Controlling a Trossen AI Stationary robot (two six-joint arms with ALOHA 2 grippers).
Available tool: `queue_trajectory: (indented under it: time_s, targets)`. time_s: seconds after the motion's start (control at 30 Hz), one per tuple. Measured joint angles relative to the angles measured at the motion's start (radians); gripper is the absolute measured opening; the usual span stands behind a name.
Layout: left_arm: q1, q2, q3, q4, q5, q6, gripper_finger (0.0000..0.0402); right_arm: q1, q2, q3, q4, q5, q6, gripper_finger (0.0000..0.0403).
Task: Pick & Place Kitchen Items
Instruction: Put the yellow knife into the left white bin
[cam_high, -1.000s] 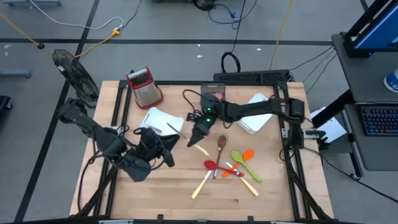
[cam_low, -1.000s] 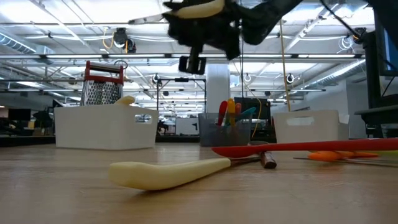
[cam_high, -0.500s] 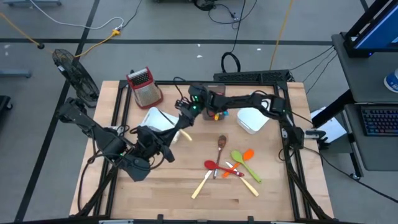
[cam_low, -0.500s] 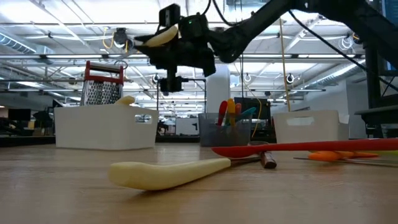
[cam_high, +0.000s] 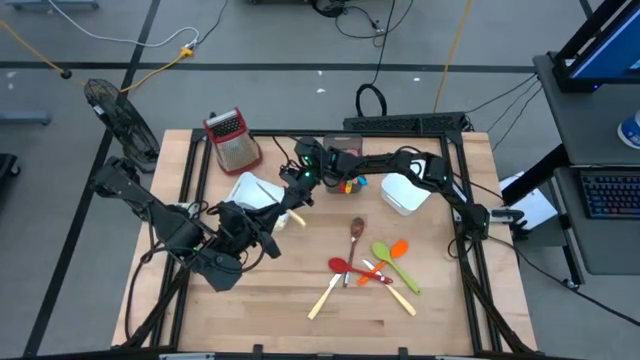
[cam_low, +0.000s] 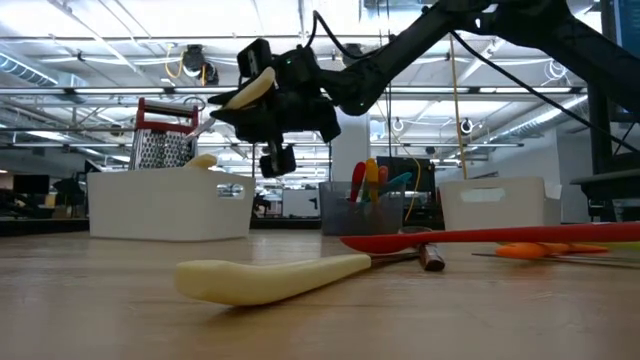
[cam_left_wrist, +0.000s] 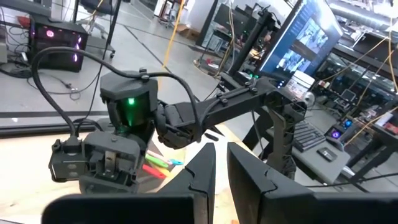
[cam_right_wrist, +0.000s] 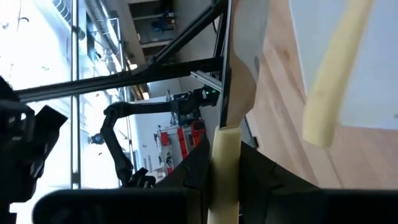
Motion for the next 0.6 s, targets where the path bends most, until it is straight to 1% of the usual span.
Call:
queue_trajectory:
  time_s: [0.07,0.23,0.4,0.5,0.6]
  targets:
    - [0.000,0.000,0.000,0.001,0.000,-0.003,0.0042,0.000,0.000,0.000,-0.009,-0.001,0.003,0.0042]
    - [0.000,0.000,0.000,0.001,0.001,-0.003,0.0042,0.002,0.000,0.000,-0.018,-0.002,0.022,0.0060]
    - [0.000,0.000,0.000,0.001,0.001,-0.003,0.0042,0.005,0.000,0.000,-0.018,-0.020,0.029,0.0044]
    - [0.000,0.000,0.000,0.001,0.001,-0.003,0.0042,0.015,0.000,0.000,-0.018,-0.024,0.029,0.0044]
    - [0.000,0.000,0.000,0.001,0.001,0.004,0.0042,0.024,0.000,0.000,-0.018,-0.026,0.029,0.0055]
